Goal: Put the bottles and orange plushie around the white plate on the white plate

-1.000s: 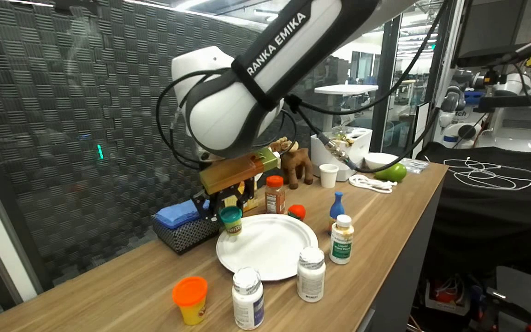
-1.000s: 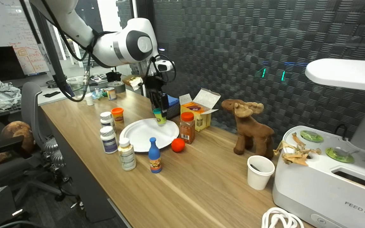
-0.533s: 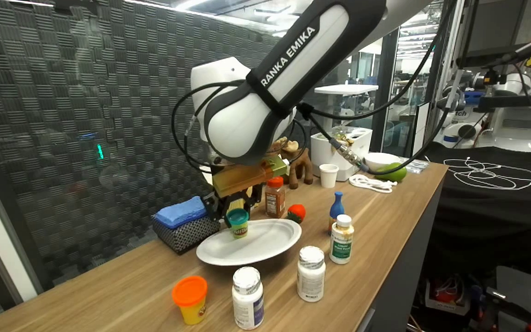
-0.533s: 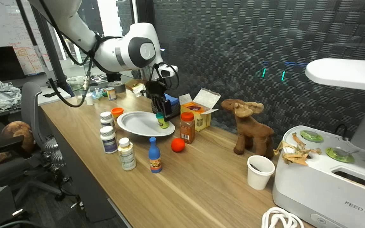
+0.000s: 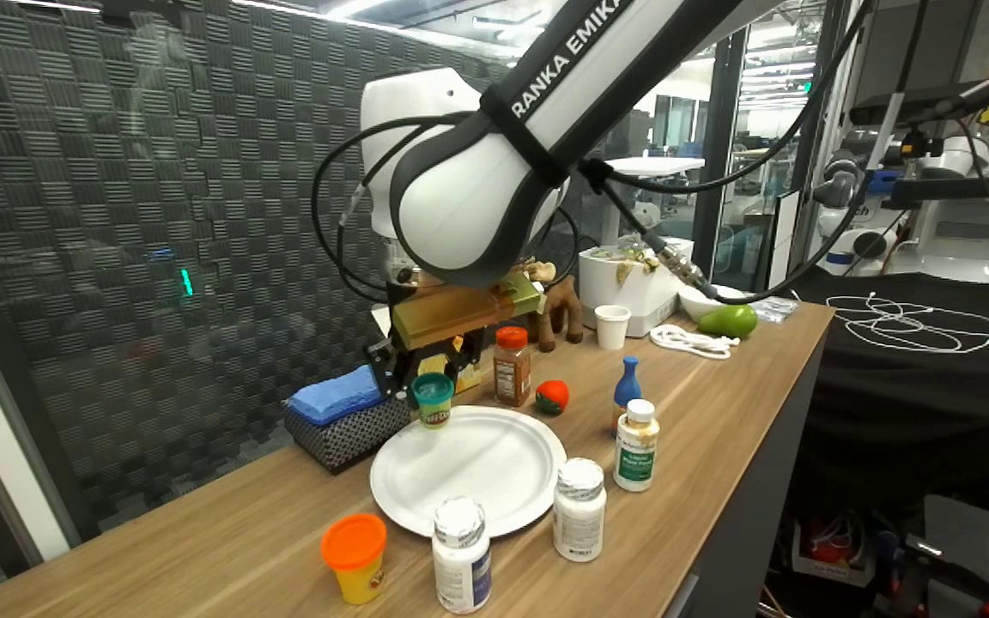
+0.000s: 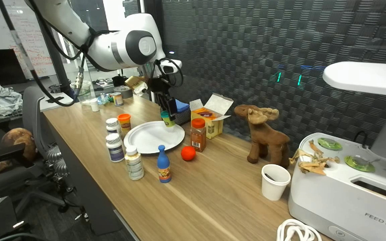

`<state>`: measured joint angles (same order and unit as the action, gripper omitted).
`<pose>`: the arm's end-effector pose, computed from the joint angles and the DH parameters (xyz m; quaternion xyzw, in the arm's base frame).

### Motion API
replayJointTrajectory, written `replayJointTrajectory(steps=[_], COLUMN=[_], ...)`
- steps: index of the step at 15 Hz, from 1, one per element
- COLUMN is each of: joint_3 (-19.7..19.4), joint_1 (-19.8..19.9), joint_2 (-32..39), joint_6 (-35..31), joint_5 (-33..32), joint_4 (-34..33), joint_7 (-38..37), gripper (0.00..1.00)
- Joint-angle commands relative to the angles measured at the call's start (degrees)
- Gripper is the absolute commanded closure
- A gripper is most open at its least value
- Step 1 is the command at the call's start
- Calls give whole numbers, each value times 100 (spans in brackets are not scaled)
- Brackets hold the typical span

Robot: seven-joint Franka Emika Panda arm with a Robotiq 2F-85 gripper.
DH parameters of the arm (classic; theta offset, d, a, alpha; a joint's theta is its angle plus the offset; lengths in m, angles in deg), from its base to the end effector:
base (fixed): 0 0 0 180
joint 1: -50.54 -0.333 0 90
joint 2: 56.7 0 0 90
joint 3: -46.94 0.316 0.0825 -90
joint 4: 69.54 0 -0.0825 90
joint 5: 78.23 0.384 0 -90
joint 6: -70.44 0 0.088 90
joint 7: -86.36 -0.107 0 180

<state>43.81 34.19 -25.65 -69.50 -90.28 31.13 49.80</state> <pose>0.6589 0.1582 0.2744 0.9862 -0.1219 0.1008 0.0490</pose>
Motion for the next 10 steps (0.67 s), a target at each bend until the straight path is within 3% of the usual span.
replayJointTrajectory(steps=[1,10], joint_3=[-31,-38], joint_1=[-116,-50], joint_2=[-325,-87], joint_6=[-294,-733], joint_5=[-67,37], joint_4=[418,540], joint_7=[-85,29], gripper=[75,75])
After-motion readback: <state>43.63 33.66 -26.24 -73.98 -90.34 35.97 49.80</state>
